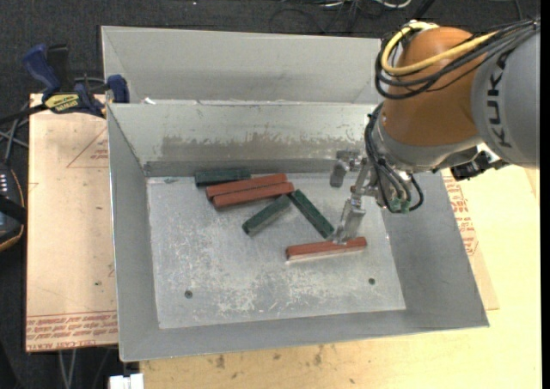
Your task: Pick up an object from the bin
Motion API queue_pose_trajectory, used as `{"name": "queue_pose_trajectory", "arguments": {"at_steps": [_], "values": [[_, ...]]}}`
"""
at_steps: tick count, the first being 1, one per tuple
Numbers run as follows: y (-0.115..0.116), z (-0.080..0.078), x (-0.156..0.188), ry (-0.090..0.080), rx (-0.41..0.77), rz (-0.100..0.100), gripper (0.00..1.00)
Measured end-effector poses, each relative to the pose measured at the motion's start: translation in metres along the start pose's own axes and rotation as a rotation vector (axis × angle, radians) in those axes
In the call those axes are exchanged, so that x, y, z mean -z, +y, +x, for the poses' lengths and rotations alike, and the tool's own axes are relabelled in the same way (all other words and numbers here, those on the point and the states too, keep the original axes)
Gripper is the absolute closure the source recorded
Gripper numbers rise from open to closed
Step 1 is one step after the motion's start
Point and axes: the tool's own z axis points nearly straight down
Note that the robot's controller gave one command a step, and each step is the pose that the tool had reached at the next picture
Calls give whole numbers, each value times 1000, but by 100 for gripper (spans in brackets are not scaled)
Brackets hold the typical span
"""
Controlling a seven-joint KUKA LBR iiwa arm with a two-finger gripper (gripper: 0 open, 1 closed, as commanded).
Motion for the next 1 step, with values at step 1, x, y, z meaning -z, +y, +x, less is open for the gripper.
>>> {"name": "queue_pose_trajectory", "arguments": {"at_steps": [1], "values": [[9, 14, -26, 9, -56, 1, 0]]}}
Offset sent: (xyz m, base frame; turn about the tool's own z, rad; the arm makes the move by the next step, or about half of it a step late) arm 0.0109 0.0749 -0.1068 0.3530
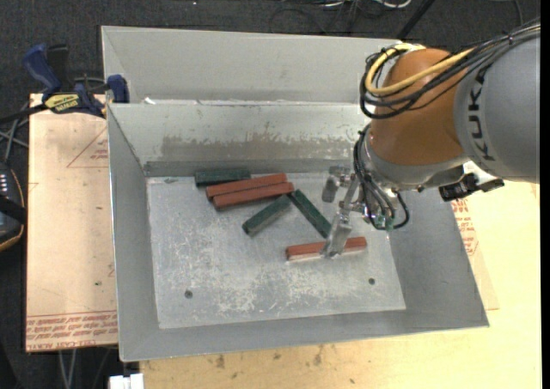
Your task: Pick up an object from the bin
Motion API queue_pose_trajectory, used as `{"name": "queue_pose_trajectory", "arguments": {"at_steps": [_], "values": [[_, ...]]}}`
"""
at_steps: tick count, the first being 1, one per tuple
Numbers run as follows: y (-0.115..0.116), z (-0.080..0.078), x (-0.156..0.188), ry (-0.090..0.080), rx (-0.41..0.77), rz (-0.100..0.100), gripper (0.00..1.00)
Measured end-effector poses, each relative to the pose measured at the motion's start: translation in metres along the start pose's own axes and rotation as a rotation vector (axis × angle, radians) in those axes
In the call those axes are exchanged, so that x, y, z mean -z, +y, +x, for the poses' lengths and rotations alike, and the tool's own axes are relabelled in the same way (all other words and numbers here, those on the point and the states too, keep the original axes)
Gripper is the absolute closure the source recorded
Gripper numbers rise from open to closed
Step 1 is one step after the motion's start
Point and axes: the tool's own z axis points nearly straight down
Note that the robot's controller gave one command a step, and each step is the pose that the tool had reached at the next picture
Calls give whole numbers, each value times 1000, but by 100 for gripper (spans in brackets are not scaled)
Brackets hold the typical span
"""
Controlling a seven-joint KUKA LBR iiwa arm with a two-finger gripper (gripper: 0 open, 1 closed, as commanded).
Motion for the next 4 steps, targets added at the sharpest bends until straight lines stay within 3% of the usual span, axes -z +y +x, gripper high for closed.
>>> {"name": "queue_pose_trajectory", "arguments": {"at_steps": [1, 2, 3, 4], "values": [[44, -6, -51, -9, -252, -4, 0], [76, -31, -73, 3, -213, 2, 0], [32, -51, -100, -4, -180, -3, 0], [46, -72, -110, -5, -175, 5, 0]]}}
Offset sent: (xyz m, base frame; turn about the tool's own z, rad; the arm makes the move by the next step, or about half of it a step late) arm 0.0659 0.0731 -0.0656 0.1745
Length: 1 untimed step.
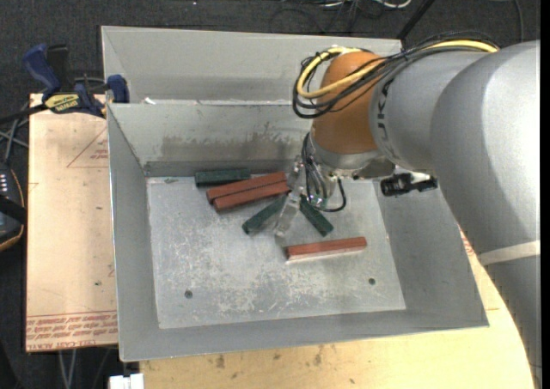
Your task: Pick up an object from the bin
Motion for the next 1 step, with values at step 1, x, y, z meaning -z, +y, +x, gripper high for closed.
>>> {"name": "queue_pose_trajectory", "arguments": {"at_steps": [1], "values": [[-38, -6, -6, 4, 76, -5, 100]]}}
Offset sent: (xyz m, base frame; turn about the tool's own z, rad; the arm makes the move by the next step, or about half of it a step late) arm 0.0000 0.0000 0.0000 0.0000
